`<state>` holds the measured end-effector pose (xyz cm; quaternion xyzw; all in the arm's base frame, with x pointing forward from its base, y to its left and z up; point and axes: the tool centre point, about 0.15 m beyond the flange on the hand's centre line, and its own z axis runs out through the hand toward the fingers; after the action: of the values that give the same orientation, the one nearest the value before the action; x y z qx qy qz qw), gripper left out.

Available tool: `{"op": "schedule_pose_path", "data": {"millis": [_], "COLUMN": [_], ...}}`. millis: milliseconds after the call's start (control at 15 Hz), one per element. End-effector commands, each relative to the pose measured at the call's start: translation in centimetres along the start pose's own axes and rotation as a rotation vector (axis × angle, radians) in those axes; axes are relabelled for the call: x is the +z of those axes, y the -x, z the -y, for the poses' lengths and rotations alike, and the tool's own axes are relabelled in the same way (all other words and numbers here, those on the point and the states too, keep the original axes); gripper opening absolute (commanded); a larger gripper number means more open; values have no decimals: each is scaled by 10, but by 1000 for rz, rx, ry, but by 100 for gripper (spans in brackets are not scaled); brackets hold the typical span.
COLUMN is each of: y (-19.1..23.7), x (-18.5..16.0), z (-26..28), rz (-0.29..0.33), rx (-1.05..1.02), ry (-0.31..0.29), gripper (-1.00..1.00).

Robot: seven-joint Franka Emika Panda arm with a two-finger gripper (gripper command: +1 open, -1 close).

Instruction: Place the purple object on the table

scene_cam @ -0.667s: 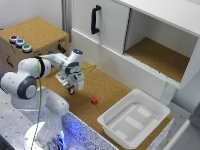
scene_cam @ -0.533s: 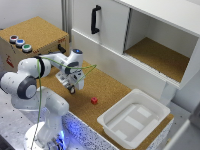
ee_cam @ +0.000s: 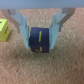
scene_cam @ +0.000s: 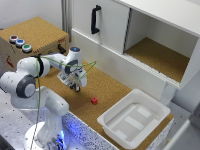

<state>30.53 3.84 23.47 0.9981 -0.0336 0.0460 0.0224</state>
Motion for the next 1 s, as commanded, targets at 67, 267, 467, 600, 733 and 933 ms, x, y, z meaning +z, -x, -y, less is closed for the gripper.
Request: {"op": "schedule_pose_path", "data": {"millis": [67, 267, 467, 600, 733, 933], "y": [-96, -103, -93, -81, -67, -60], "x": [24, 26, 25, 24, 22, 18], "z": [-12, -10, -6, -5, -2, -2], "rz": [193, 211, 255, 268, 276, 264], "rx": [-81, -115, -122, -99, -72, -24], "ry": [10, 13, 33, 25, 18, 30], "gripper": [-100, -100, -100, -100, -100, 100]}}
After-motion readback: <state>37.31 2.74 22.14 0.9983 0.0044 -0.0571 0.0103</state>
